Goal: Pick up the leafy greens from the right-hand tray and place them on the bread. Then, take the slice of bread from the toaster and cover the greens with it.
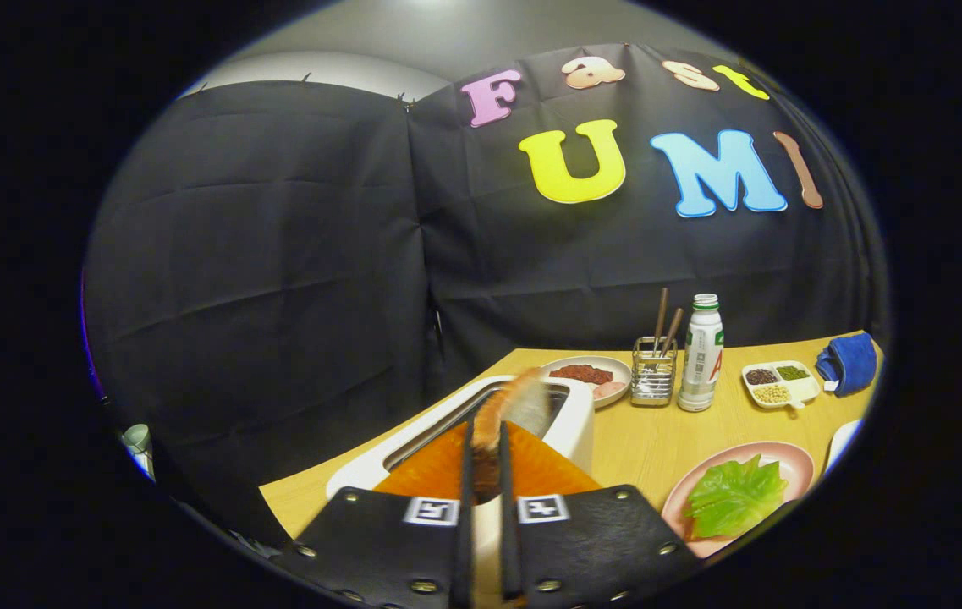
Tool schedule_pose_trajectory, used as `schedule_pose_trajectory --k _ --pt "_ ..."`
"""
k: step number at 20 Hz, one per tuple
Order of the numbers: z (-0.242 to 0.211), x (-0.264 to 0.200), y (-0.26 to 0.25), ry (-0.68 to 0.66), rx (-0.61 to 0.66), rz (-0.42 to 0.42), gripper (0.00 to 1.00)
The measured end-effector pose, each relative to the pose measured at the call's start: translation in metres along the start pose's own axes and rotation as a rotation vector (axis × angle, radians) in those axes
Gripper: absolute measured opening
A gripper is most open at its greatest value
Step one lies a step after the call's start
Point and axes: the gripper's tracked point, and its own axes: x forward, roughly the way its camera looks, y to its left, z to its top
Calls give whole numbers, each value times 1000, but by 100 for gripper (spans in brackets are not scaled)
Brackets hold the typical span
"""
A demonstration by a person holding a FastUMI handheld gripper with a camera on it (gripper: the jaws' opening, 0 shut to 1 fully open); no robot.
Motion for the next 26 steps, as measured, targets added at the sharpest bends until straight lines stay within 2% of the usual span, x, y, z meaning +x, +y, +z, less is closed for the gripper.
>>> schedule_pose_trajectory --k 1,4,9,15,20,26 --pt "1 2 -1 0 0 3 9" --pt "4 2 -1 -3 20 23 9" --pt "47 -16 0 -112 76 75 9" --pt "82 -46 -16 -174 144 112 9" --pt "93 -73 -63 -215 106 7 9" --pt "67 -96 -156 -174 66 -222 9"
